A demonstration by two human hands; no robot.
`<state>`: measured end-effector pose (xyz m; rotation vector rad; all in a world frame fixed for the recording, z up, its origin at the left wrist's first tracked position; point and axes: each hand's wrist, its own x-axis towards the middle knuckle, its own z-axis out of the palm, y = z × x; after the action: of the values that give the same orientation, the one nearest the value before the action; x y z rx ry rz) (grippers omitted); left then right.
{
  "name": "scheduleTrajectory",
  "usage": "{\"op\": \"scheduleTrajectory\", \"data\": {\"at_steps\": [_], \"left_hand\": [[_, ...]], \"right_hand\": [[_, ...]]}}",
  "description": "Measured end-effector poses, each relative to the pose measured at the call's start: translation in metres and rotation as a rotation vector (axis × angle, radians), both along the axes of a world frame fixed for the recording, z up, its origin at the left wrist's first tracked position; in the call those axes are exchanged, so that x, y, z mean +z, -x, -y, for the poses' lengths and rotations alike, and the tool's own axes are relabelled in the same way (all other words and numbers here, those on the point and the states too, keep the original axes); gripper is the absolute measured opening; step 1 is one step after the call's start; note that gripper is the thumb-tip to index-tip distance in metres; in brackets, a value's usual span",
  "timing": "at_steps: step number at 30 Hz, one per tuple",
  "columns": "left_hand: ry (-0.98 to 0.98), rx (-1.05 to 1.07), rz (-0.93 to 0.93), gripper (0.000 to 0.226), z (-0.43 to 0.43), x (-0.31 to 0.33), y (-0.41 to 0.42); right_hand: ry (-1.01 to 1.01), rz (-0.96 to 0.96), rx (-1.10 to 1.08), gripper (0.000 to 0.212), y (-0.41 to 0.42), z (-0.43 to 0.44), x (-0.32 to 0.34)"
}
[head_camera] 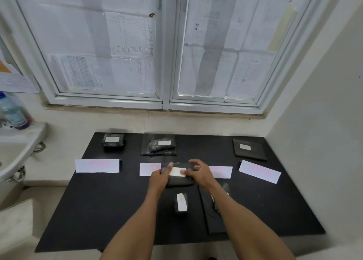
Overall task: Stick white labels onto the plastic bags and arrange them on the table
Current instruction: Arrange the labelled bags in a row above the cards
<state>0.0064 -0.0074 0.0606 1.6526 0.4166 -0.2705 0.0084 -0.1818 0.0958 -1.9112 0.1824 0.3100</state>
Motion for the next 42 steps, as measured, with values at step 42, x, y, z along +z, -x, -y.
{"op": "scheduleTrajectory", "data": {"at_steps": [42], "left_hand": [[-0.229,-0.169,0.177,0.026,0.12,-0.016,-0.188]], "right_hand": [[-0.032,0.006,-0.089,0.053,-0.175,0.133,-0.053]]}}
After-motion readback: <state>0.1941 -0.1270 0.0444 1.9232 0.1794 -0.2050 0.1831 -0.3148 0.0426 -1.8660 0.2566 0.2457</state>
